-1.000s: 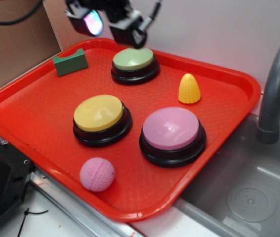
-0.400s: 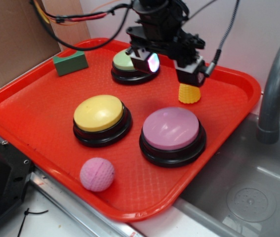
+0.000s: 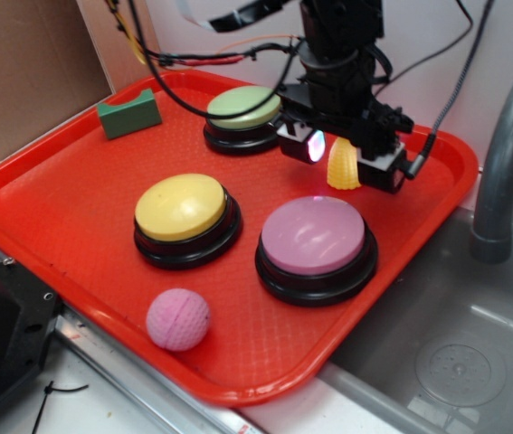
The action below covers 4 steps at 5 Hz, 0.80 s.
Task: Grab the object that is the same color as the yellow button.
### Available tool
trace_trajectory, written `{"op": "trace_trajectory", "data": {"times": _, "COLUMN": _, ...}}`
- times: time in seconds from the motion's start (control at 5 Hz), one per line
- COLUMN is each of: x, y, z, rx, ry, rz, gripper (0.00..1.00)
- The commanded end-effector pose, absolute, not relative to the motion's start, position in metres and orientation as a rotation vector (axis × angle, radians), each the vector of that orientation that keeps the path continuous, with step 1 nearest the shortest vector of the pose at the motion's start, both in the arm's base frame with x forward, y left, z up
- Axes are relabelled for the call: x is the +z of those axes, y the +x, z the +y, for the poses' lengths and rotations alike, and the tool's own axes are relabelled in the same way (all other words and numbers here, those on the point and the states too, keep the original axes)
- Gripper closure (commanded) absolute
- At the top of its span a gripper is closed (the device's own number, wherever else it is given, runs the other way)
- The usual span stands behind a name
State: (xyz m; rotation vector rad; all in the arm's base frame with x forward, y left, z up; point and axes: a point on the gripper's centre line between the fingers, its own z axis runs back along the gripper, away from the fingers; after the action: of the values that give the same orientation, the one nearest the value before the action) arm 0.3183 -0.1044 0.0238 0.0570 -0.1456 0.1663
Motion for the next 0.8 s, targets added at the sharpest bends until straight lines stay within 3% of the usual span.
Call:
{"op": "trace_trajectory", "data": {"times": 0.0, "x": 0.023, "y": 0.349, "z": -0.09, "rx": 0.177, "ry": 0.088, "rz": -0.161, "gripper": 1.0}}
{"op": "trace_trajectory", "data": {"times": 0.4, "x": 0.043, "y": 0.34, "z": -0.072, "rx": 0.163, "ry": 0.015, "rz": -0.142, "gripper": 1.0}}
{"op": "trace_trajectory", "data": {"times": 0.6, "x": 0.081, "y": 0.32, "z": -0.054, "rx": 0.126, "ry": 0.001, "rz": -0.139, "gripper": 1.0}}
